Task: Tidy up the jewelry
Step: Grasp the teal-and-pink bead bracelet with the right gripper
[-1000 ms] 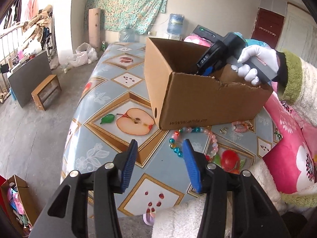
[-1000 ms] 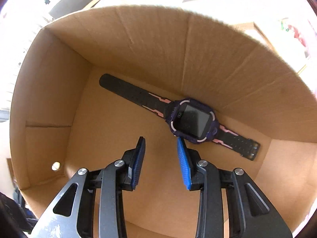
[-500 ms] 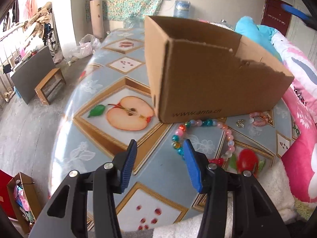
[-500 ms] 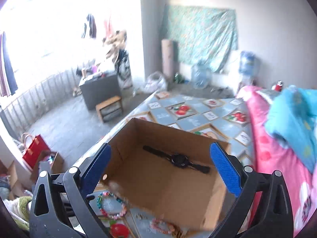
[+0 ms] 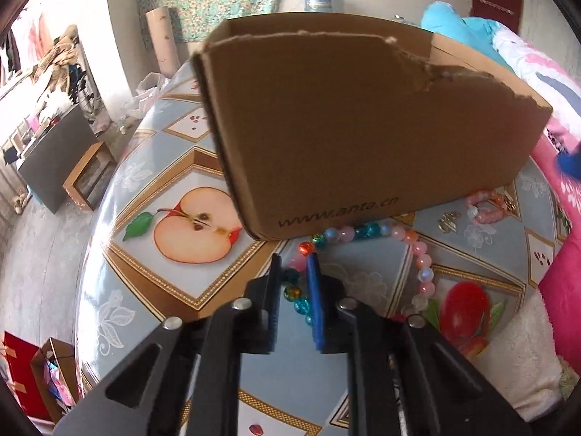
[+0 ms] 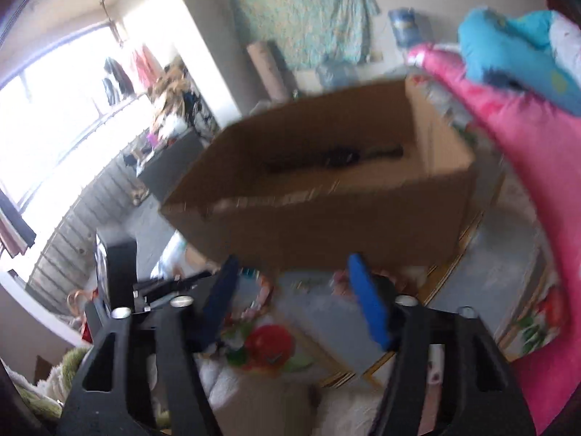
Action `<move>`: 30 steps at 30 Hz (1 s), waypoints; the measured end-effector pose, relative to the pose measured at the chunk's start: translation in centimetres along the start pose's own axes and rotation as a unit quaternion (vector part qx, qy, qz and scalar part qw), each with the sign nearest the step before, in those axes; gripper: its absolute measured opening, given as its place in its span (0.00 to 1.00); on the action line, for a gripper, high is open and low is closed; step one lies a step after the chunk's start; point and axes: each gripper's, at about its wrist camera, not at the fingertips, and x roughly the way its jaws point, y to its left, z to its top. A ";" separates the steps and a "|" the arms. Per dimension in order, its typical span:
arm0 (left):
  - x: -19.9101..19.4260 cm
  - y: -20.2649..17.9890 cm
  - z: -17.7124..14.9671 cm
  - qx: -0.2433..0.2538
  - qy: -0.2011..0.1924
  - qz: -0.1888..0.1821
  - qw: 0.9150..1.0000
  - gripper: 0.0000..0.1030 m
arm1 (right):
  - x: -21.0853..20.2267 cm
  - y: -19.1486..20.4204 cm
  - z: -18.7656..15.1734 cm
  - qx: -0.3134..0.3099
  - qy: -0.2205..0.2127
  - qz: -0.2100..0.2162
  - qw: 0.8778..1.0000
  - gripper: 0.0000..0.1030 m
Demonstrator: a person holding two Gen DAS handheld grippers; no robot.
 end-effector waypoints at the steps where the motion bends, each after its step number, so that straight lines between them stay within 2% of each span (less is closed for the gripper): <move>1: 0.0 0.0 -0.1 0.002 0.002 -0.003 1.000 0.09 | 0.9 0.5 -0.5 -0.002 0.019 0.008 1.000 0.35; 5: -0.8 -0.1 -0.9 0.004 0.013 -0.023 1.000 0.09 | 3.6 2.0 -1.7 -0.002 0.068 0.046 0.997 0.22; 11: -1.9 0.0 -2.4 -0.012 0.013 -0.047 0.999 0.09 | 5.2 3.9 -1.0 -0.027 0.089 0.058 0.994 0.20; 14: -2.0 0.0 -2.3 -0.019 0.014 -0.054 0.998 0.10 | 6.6 4.2 -0.6 -0.037 0.102 0.058 0.992 0.21; 18: -1.8 0.5 -2.0 -0.018 0.011 -0.053 0.998 0.23 | 7.4 4.4 -0.3 -0.049 0.111 0.047 0.992 0.22; 30: -1.1 0.1 -1.4 0.010 0.003 -0.044 0.999 0.23 | 8.5 5.0 -0.7 -0.089 0.118 0.008 0.989 0.20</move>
